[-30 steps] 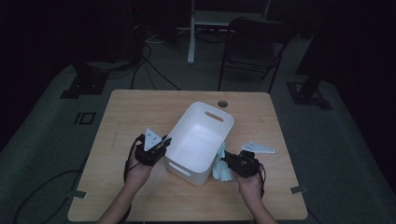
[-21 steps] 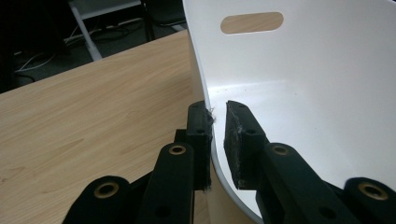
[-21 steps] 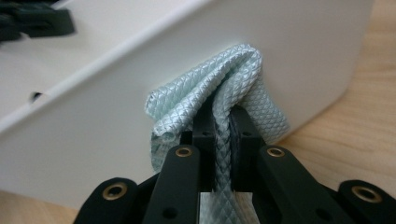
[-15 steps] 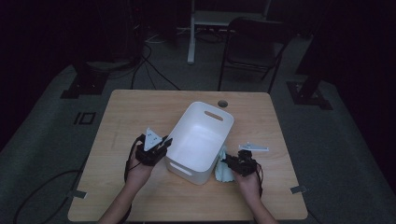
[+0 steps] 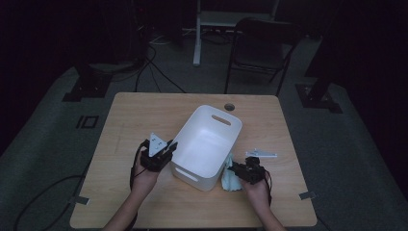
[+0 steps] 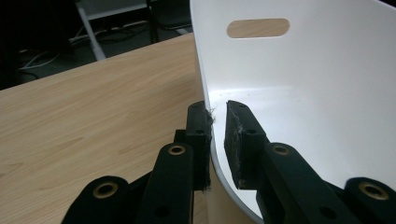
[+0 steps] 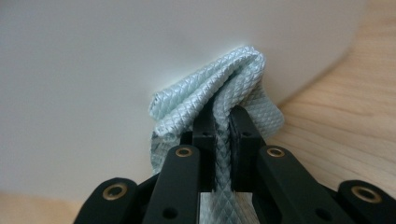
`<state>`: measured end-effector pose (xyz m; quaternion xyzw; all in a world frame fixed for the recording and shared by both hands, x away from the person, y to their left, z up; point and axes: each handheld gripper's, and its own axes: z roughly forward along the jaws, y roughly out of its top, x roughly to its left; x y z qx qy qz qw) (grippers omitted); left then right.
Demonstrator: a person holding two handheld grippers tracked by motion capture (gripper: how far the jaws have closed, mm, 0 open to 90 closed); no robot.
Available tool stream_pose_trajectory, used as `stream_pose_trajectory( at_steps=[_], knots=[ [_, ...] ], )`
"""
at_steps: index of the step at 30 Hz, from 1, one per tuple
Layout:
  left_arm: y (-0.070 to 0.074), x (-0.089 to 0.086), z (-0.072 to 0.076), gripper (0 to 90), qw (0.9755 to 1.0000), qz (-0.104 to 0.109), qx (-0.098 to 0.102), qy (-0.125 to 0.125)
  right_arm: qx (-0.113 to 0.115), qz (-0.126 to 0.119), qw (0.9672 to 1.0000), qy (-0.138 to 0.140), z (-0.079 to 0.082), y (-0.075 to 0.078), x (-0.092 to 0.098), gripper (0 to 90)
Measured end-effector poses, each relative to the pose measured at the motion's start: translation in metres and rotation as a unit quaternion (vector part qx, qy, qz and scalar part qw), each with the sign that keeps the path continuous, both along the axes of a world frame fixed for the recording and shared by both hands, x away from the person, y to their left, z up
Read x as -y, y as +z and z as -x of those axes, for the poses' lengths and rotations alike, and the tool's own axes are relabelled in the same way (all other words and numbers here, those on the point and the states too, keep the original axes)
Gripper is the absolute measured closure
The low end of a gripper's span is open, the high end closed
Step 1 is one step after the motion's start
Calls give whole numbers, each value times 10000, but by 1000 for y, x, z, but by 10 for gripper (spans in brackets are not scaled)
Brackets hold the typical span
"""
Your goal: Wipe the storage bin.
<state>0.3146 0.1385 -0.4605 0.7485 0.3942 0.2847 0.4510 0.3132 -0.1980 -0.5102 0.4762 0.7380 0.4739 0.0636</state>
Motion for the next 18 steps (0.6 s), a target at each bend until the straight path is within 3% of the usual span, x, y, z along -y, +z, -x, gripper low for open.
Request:
stream_pose_trajectory(
  at_steps=[5, 9, 12, 14, 18],
  knots=[
    [0, 3, 1, 800, 10000, -37, 28, -6, 399, -352, 9981, 322, 32, 24, -1, 831],
    [0, 4, 2, 800, 10000, -57, 32, 3, 621, -354, 9963, 467, 44, 39, -7, 830],
    [0, 5, 2, 799, 10000, -66, 27, -35, 598, -307, 9969, 402, 40, 33, -9, 830],
    [-1, 5, 2, 797, 10000, -45, 23, -18, 601, -144, 9975, 342, 38, 28, -10, 830],
    [-1, 6, 4, 792, 10000, -30, 23, 82, 459, -68, 9987, 186, 29, 17, -10, 830]
  ],
)
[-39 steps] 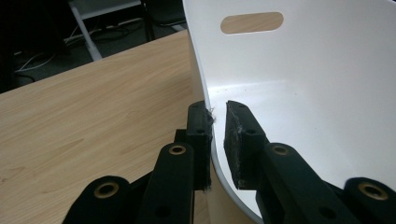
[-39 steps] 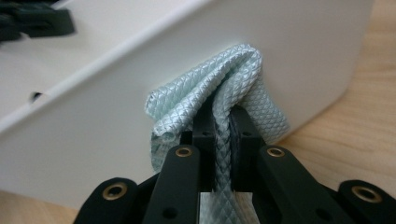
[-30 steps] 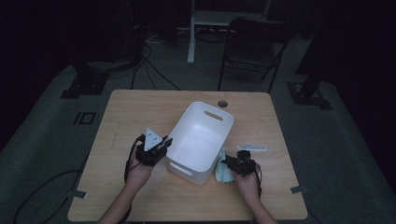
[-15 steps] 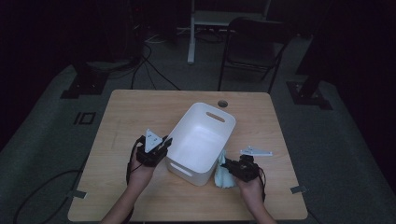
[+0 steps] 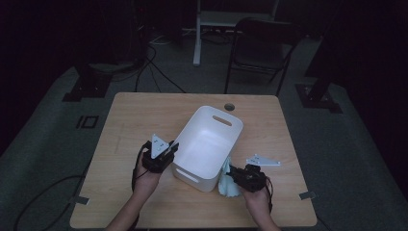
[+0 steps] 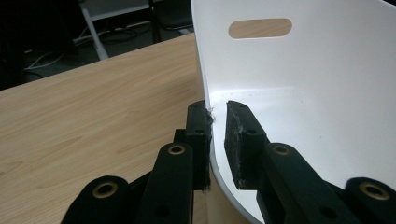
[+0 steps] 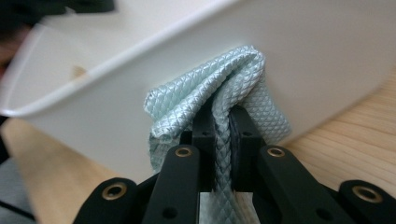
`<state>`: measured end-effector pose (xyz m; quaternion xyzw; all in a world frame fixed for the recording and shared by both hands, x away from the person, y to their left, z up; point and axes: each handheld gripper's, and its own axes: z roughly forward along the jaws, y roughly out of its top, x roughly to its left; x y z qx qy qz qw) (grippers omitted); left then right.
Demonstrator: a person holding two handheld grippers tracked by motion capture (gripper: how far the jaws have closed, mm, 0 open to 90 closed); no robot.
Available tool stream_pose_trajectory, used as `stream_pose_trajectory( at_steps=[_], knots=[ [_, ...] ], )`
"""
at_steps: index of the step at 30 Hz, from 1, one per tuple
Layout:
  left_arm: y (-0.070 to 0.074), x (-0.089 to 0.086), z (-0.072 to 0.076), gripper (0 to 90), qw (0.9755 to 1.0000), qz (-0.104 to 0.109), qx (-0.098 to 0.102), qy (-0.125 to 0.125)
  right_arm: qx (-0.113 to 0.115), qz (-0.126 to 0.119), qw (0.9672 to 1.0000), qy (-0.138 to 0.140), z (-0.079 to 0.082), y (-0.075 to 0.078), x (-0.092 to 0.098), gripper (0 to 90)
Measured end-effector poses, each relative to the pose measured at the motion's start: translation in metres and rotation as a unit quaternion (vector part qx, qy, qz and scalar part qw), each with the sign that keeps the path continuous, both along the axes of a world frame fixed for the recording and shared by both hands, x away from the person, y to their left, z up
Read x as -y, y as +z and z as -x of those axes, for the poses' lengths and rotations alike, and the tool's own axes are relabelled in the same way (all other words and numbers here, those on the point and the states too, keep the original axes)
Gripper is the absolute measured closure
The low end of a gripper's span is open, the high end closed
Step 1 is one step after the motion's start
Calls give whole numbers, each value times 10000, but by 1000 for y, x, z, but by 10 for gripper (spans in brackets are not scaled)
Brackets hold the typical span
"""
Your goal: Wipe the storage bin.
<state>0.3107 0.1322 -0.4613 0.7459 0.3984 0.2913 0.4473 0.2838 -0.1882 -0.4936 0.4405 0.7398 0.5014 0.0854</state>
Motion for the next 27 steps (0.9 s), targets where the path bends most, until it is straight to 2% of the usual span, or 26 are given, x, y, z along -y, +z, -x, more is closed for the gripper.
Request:
stream_pose_trajectory(
  at_steps=[4, 9, 11, 15, 17, 21, 23, 27],
  knots=[
    [0, 1, 0, 790, 10000, -71, 12, -12, -162, 153, 9997, -140, -9, -14, -1, 831],
    [0, 0, 0, 786, 10000, -3, -1, -12, -510, 216, 9983, -206, -22, -33, 2, 831],
    [0, 0, 0, 783, 10000, -12, -3, -19, -606, 369, 9972, -240, -26, -42, 0, 831],
    [1, -1, -1, 770, 10000, -41, -15, -35, -852, 303, 9956, -265, -32, -53, 1, 831],
    [1, 0, -1, 771, 10000, -22, -15, 6, -867, 329, 9954, -260, -32, -51, 1, 831],
    [1, 1, -1, 774, 9999, -36, -6, 103, -800, 172, 9964, -202, -23, -40, 3, 830],
    [1, 2, -1, 775, 9999, -59, -3, 124, -779, -20, 9968, -168, -10, -29, 3, 829],
    [1, 2, -1, 774, 9999, -73, -8, 128, -398, -311, 9987, 67, 19, -3, -2, 828]
  ],
)
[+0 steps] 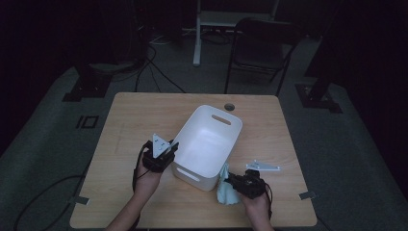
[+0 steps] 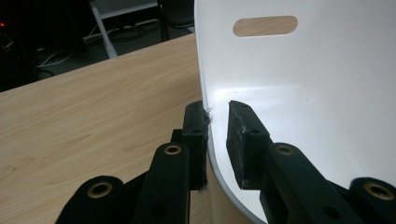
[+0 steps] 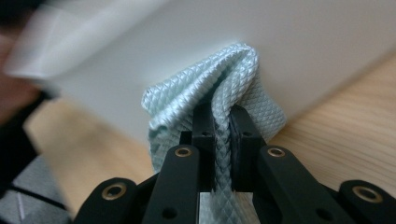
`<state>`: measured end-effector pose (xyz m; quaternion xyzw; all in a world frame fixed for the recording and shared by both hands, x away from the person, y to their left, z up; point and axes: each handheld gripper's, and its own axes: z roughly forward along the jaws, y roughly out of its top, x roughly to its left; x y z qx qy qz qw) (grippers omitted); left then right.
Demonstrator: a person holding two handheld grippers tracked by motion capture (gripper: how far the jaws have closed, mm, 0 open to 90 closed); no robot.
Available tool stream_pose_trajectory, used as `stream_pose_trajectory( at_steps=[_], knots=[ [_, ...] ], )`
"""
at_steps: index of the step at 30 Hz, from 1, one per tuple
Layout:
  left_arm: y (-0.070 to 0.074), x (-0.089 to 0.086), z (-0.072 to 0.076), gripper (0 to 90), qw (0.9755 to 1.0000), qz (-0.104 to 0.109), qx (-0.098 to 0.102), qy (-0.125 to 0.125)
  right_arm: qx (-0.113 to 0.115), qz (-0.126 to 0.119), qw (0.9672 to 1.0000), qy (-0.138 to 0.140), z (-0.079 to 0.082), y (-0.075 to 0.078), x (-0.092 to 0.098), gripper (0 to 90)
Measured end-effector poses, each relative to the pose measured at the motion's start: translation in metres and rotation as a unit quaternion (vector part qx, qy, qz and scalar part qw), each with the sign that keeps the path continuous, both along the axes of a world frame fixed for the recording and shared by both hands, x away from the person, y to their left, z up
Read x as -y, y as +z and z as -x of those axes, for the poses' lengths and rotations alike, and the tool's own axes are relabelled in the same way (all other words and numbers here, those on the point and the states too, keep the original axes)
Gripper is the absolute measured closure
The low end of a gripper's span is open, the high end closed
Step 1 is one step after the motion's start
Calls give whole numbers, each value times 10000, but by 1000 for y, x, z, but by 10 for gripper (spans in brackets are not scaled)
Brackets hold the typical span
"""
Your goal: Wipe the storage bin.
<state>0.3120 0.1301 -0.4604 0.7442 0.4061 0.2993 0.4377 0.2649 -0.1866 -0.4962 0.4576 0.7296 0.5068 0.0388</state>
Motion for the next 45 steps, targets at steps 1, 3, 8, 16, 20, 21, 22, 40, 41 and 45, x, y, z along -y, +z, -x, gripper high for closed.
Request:
stream_pose_trajectory(
  at_steps=[1, 3, 8, 16, 20, 21, 22, 40, 41, 45],
  knots=[
    [0, 0, 0, 774, 10000, 19, -1, 5, 95, -50, 9999, 26, 5, 5, -1, 828],
    [0, 0, 0, 773, 10000, 53, -7, 15, 339, -251, 9990, 127, 16, 18, -4, 822],
    [-2, -1, 1, 760, 9999, 108, 7, -67, 662, -133, 9976, 115, 21, 23, -13, 808],
    [-2, 0, 1, 759, 9999, 83, 15, -120, 501, 136, 9986, 28, 11, 7, -13, 818],
    [-1, 0, 1, 758, 9999, 59, -2, -122, 325, 253, 9991, -45, 4, -2, -13, 819],
    [-1, 0, 1, 758, 9999, 82, -12, -123, 278, 295, 9992, -60, 2, -5, -13, 819],
    [-1, 0, 1, 758, 9999, 78, -15, -124, 246, 366, 9990, -90, 0, -8, -13, 819],
    [-1, -3, 0, 751, 9996, 251, -94, -23, -427, 551, 9971, -292, -35, -50, -6, 820],
    [-1, -3, 0, 751, 9997, 207, -96, -25, -440, 543, 9971, -294, -35, -50, -5, 821],
    [-1, -3, 0, 740, 9996, 252, -96, -16, -289, 226, 9986, -374, -39, -36, 4, 822]
  ],
)
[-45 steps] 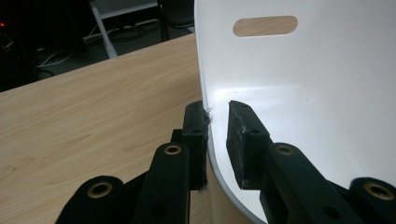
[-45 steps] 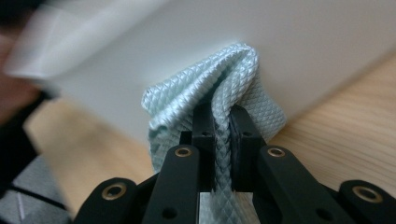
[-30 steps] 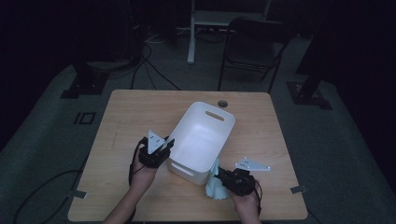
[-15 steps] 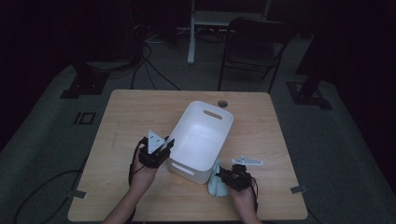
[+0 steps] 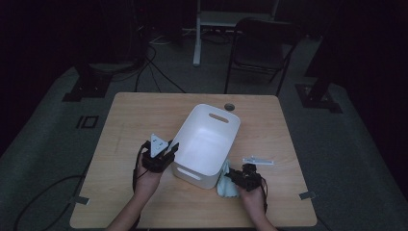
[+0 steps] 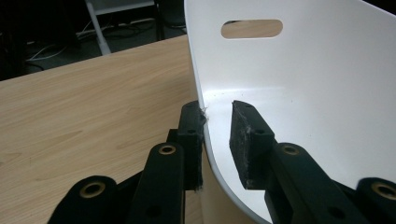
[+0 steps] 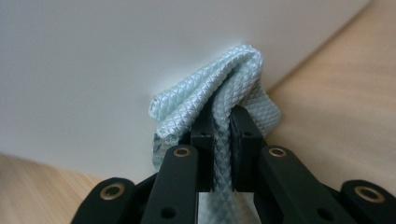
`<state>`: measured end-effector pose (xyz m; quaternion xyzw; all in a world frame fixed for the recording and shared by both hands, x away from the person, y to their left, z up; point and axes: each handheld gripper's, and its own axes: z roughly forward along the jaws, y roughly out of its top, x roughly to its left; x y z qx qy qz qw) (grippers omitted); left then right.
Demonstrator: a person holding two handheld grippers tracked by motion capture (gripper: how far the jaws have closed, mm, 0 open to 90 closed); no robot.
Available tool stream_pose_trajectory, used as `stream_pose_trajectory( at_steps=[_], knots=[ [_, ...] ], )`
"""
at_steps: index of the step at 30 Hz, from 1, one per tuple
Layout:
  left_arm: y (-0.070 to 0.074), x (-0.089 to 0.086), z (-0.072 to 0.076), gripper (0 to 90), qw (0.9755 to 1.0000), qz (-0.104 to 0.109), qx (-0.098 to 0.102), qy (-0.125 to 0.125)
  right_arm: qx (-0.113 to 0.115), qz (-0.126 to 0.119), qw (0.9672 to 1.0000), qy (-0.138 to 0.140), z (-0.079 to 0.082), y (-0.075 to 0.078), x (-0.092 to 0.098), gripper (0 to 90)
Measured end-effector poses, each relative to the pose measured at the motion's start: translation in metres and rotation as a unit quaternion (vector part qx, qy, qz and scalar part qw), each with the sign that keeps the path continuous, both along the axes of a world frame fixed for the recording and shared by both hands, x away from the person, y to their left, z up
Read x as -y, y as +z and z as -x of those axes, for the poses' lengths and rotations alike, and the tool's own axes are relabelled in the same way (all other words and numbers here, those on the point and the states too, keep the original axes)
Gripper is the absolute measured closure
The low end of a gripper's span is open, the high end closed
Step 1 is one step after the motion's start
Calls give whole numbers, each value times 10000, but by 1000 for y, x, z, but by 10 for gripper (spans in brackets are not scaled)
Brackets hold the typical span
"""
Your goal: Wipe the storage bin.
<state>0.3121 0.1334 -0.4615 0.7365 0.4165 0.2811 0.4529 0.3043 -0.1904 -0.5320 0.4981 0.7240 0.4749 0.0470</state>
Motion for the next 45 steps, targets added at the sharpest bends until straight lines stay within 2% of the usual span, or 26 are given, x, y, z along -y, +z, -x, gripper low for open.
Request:
stream_pose_trajectory(
  at_steps=[4, 5, 6, 8, 10, 14, 20, 23, 25, 29, 33, 35, 39, 41, 43, 44, 45],
  knots=[
    [-1, 0, 0, 690, 10000, 68, 4, -60, 188, -365, 9991, -43, -1, 18, 10, 823],
    [-1, 0, 0, 685, 10000, 68, 4, -60, 188, -365, 9991, -43, -1, 18, 10, 823],
    [-1, 0, 0, 677, 10000, 46, -5, -82, 381, -393, 9985, -69, 0, 29, 15, 824],
    [-1, 0, 0, 659, 10000, 23, -2, -91, 554, -402, 9976, -134, 0, 36, 21, 825],
    [-1, 0, 0, 656, 9999, 27, -18, -100, 640, -545, 9962, -235, -2, 40, 31, 825],
    [-1, -1, 0, 629, 9998, 60, -25, -165, 693, -547, 9952, -417, -5, 44, 44, 826],
    [-1, -1, -1, 560, 9996, 112, -65, -265, 842, -376, 9931, -723, -15, 49, 61, 826],
    [-1, 0, 0, 548, 9995, 120, -68, -301, 896, -314, 9908, -966, -27, 50, 75, 825],
    [-1, -1, 0, 529, 9993, 130, -73, -329, 950, -358, 9879, -1169, -34, 47, 85, 825],
    [-1, 0, 0, 479, 9991, 138, -92, -398, 821, -286, 9854, -1466, -49, 37, 100, 825],
    [-1, -1, 0, 449, 9986, 173, -73, -490, 781, -54, 9824, -1698, -64, 32, 112, 823],
    [-1, -1, 0, 420, 9982, 192, -83, -560, 769, 153, 9816, -1741, -72, 28, 114, 822],
    [-1, -2, -1, 372, 9976, 239, -95, -641, 576, 505, 9787, -1906, -88, 16, 117, 822],
    [-2, -2, -1, 342, 9971, 291, -68, -694, 474, 547, 9777, -1973, -94, 11, 120, 814],
    [-2, -1, 1, 300, 9970, 273, 105, -722, 355, 590, 9773, -2005, -100, 7, 122, 759],
    [-2, -1, 1, 284, 9968, 293, 123, -729, 221, 545, 9789, -1958, -105, 5, 123, 685],
    [-1, -2, 1, 281, 9965, 331, 142, -750, 197, 524, 9794, -1938, -106, 5, 123, 656]
  ],
)
